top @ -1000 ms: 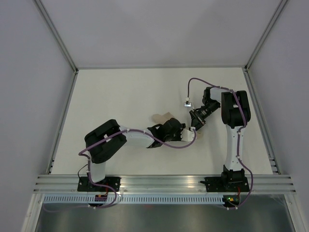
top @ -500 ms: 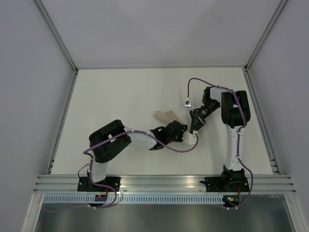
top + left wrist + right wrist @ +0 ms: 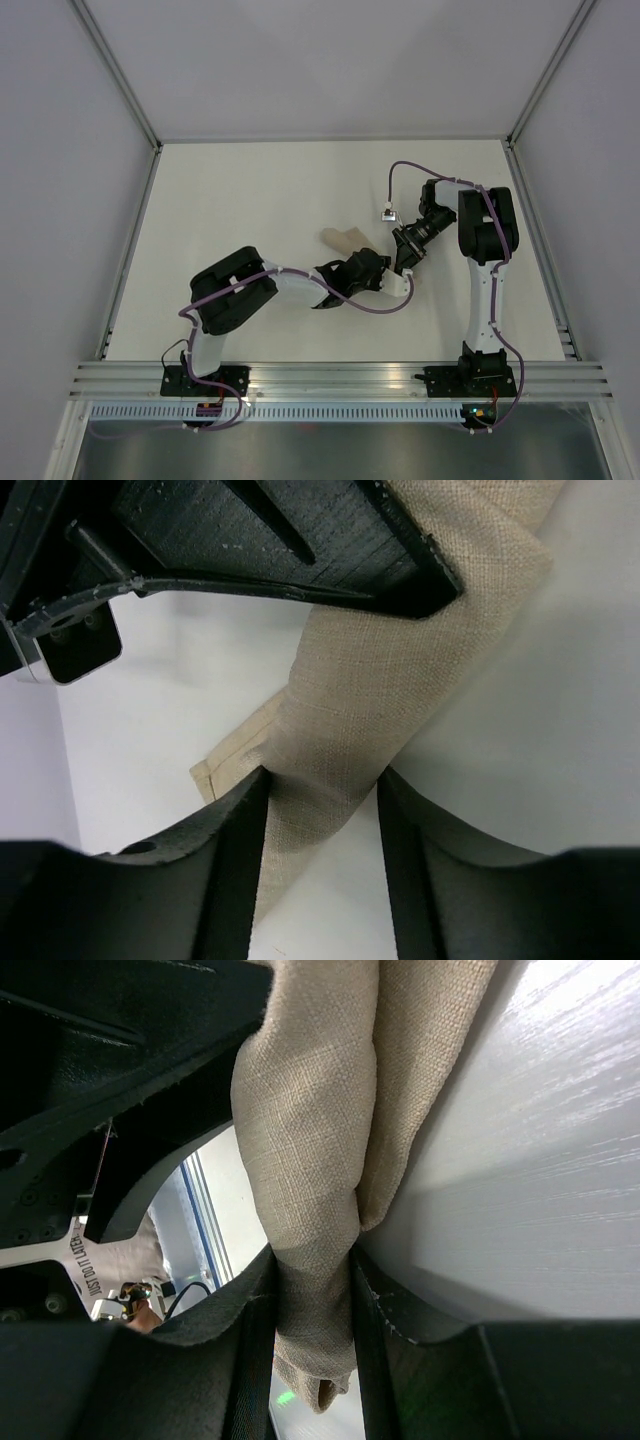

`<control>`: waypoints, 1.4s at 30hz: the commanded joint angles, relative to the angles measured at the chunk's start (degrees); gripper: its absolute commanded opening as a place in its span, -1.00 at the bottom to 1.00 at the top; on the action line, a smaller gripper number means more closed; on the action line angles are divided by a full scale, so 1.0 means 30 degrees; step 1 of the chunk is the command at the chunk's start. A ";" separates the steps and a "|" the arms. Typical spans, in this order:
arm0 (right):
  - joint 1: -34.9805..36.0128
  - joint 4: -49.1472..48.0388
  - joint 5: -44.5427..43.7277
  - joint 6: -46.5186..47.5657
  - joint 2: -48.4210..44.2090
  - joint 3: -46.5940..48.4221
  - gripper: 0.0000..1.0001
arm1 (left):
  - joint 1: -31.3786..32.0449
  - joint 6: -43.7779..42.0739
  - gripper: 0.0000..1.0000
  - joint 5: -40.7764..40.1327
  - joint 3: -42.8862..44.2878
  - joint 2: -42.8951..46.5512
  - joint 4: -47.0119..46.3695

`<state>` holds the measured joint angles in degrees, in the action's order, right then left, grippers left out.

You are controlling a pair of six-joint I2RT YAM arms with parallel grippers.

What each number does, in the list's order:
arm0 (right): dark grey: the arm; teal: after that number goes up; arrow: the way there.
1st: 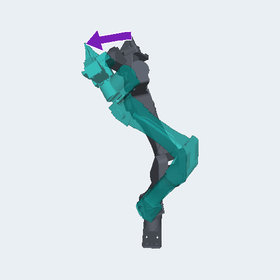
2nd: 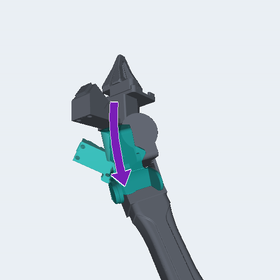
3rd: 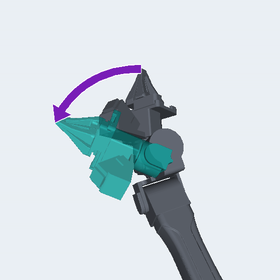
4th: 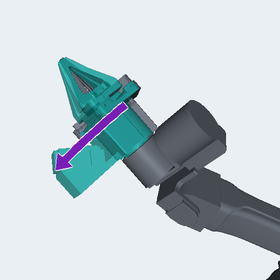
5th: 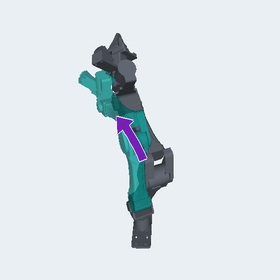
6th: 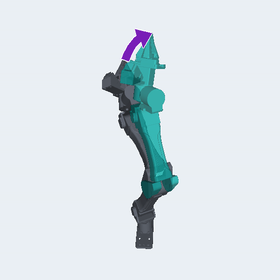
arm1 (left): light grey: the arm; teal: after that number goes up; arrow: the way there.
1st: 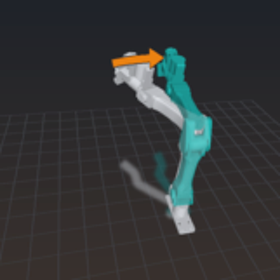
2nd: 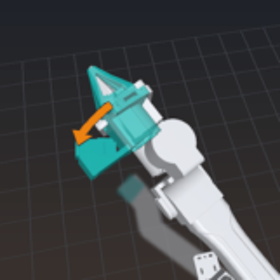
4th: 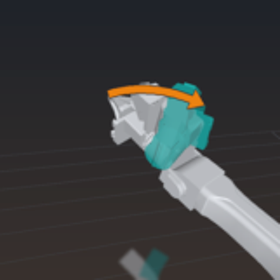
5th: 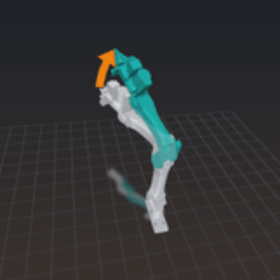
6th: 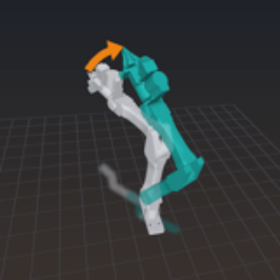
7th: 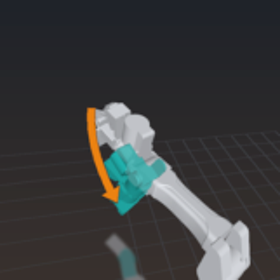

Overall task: Fold the napkin, place the utensils inside, and roll it up
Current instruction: Roll the napkin with the utensil

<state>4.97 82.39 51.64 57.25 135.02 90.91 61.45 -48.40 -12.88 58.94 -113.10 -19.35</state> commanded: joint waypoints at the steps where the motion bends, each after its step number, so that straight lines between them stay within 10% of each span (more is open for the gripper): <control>1: -0.0104 -0.1477 -0.1655 0.1364 0.0462 0.0223 -0.23 | -0.0355 -0.0011 -0.02 0.1157 0.1094 -0.0884 0.2813; 13: -0.0105 -0.3495 -0.1860 -0.0127 -0.1938 -0.0625 0.06 | -0.1644 0.3212 -0.61 0.7983 0.5662 -0.2318 1.1780; 35: -0.5199 -1.3163 0.1156 -0.5348 -1.1978 -0.6541 0.38 | -0.3286 0.5382 -0.42 1.3519 0.8681 -0.3988 1.7288; 42: -0.5584 -1.7703 0.1010 -0.3707 -1.9013 -1.3358 0.51 | -0.3842 0.6142 -0.39 1.5513 0.9972 -0.5159 1.9252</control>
<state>-12.49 38.09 50.78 41.95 86.06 57.41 49.78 -35.24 26.79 90.02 -122.76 24.05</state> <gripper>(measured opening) 0.744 0.306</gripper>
